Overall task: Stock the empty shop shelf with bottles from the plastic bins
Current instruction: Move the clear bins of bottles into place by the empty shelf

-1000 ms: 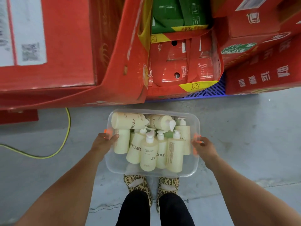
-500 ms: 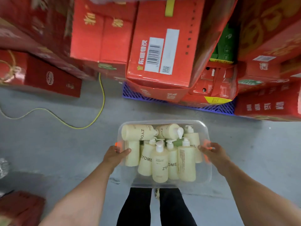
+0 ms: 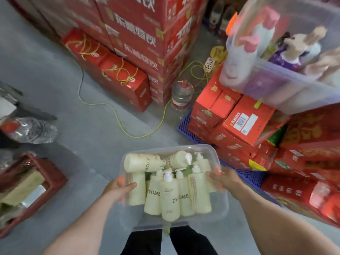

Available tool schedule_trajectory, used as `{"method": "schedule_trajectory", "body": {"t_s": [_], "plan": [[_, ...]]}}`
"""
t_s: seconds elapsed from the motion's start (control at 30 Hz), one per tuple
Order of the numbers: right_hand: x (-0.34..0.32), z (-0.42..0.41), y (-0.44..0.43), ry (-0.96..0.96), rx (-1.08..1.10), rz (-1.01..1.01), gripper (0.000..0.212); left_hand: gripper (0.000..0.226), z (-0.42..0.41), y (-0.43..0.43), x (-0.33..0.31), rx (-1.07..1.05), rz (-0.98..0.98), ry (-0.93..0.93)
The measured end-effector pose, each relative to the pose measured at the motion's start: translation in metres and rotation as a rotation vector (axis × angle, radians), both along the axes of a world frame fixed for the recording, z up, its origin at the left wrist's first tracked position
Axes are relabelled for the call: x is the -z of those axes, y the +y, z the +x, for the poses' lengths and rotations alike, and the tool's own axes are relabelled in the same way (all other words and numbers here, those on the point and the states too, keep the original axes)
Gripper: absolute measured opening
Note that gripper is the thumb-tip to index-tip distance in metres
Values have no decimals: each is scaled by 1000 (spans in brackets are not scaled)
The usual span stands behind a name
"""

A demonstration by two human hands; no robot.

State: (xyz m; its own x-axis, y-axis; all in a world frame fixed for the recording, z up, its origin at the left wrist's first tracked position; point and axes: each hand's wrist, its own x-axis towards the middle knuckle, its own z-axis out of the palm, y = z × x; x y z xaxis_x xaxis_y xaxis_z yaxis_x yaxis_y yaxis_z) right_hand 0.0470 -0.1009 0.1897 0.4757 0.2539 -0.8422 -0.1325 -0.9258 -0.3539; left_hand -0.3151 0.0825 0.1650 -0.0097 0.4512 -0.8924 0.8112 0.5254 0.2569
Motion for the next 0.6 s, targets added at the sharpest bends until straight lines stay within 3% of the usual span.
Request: {"method": "schedule_trajectory", "body": {"t_s": [0.3,0.6], "plan": [[-75,-54,202,-67,-335,45,50,51,-93,97,-73,-378,34,-118],[-110,-98,431,-9,-514,131,49,82,-147,248,-134,-598,111,-136]]}}
